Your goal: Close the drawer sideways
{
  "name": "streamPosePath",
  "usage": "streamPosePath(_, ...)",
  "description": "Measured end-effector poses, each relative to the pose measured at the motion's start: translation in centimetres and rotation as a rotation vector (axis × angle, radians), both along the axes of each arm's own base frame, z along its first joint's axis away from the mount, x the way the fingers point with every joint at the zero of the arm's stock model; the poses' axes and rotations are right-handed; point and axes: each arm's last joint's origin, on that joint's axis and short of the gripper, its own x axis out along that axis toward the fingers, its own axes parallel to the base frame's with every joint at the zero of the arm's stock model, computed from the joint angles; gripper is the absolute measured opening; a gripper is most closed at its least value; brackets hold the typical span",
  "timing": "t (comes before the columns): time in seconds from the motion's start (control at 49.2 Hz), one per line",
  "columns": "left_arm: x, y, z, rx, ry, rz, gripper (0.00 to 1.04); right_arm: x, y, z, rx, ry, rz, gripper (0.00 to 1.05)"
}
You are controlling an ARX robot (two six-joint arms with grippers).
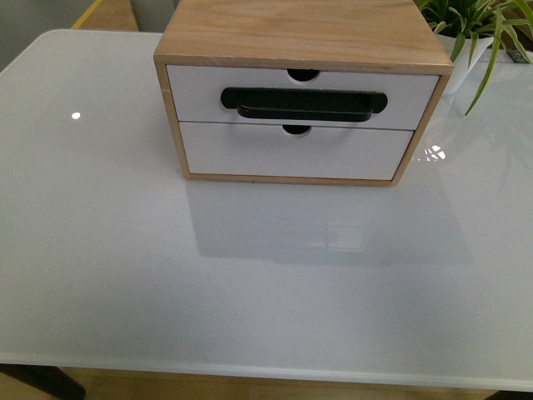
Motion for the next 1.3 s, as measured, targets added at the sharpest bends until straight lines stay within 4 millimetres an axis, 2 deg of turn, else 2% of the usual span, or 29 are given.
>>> streamPosePath(0.142, -1.3, 0.0, -0.6, 0.001, 0.0, 0.0, 0.02, -0.8, 0.0, 0.3, 0.0, -0.013, 0.0, 0.02)
streamPosePath(0.59, -3.9, 0.0, -2.2, 0.002, -0.005, 0.0, 0.02, -2.7, 0.0, 1.0, 0.0, -0.033, 0.0, 0.02)
streamPosePath(1.22, -6.1, 0.0, -1.8, 0.003, -0.023, 0.0, 0.02, -4.4, 0.0, 1.0, 0.0, -0.035, 0.0, 0.02)
streamPosePath(1.301, -6.3, 0.0, -1.8, 0.003, -0.023, 0.0, 0.02, -5.2, 0.0, 0.6, 0.0, -0.003, -0.002, 0.02)
